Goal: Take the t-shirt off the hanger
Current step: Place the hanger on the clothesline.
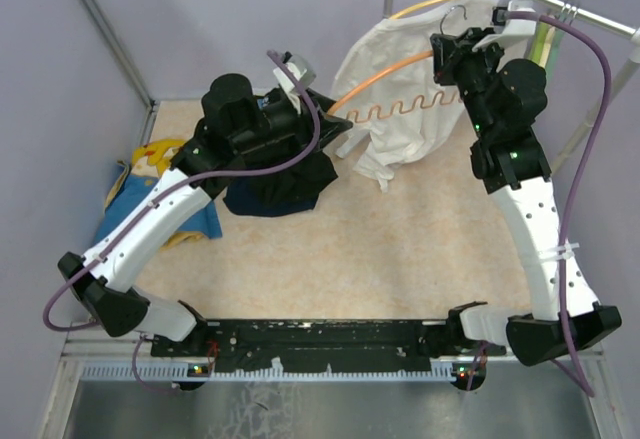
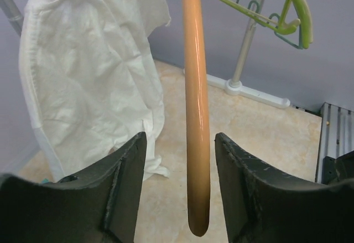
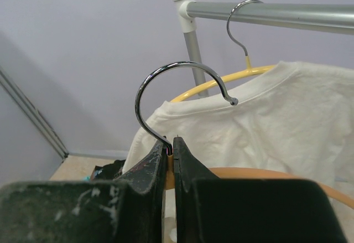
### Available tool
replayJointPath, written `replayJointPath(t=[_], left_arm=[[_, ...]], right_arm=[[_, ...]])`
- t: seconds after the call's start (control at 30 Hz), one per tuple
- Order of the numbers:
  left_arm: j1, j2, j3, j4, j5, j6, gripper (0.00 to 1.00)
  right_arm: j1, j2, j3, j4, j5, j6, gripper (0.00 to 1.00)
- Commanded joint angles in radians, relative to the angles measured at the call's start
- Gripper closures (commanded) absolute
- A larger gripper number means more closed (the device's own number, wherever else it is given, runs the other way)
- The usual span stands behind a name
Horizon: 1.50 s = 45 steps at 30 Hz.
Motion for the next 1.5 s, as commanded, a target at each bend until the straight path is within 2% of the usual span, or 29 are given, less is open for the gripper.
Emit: replayJointPath(t=[0.0,0.13,0.33,0.5,0.6,0.7,0.77,1.13,1.2,1.3,1.37,1.4,1.43,1.47], left_arm=[[-0.017,0.003,0.035,-0.052,-0.092,0.021,0.46],[-0.023,-0.002,0.032,-0.065,-0.123,0.03,0.62],[-0.029,-0.014,0.017,-0.055,-0.147,0.031,0.99],[-0.029,-0.038,-0.035,0.009,-0.161,0.017,1.0],[-0.03,-0.063,-0.076,0.063,-0.193,-0.012,1.0],[-0.03,-0.084,-0.116,0.124,-0.216,-0.033,1.0],[-0.03,-0.09,-0.132,0.154,-0.215,-0.049,1.0],[-0.035,-0.043,-0.129,0.293,-0.153,-0.144,1.0],[-0.039,-0.026,-0.123,0.32,-0.158,-0.159,1.0],[-0.044,0.006,-0.114,0.373,-0.161,-0.185,1.0],[-0.051,0.032,-0.099,0.399,-0.171,-0.195,1.0],[-0.054,0.048,-0.091,0.413,-0.175,-0.198,1.0],[-0.056,0.064,-0.082,0.425,-0.178,-0.204,1.0],[-0.06,0.078,-0.073,0.439,-0.181,-0.208,1.0]], right_arm=[[0.005,-0.038,0.003,0.067,0.014,-0.024,1.0],[0.006,-0.036,0.001,0.072,0.016,-0.022,1.0],[0.006,-0.043,0.005,0.072,0.011,-0.018,1.0],[0.006,-0.063,0.005,0.073,0.011,-0.006,0.98],[0.005,-0.086,0.001,0.074,0.007,0.001,0.75],[0.005,-0.119,-0.011,0.077,0.024,0.001,0.6],[0.006,-0.141,-0.018,0.071,0.045,0.0,0.55],[0.005,-0.316,0.025,0.028,0.209,-0.054,0.5],[0.005,-0.325,0.065,-0.012,0.247,-0.064,0.4],[0.005,-0.342,0.094,-0.06,0.297,-0.085,0.3],[0.005,-0.362,0.082,-0.059,0.325,-0.093,0.18],[0.006,-0.372,0.076,-0.057,0.335,-0.094,0.07],[0.006,-0.38,0.074,-0.058,0.344,-0.093,0.02],[0.005,-0.388,0.073,-0.062,0.355,-0.093,0.01]])
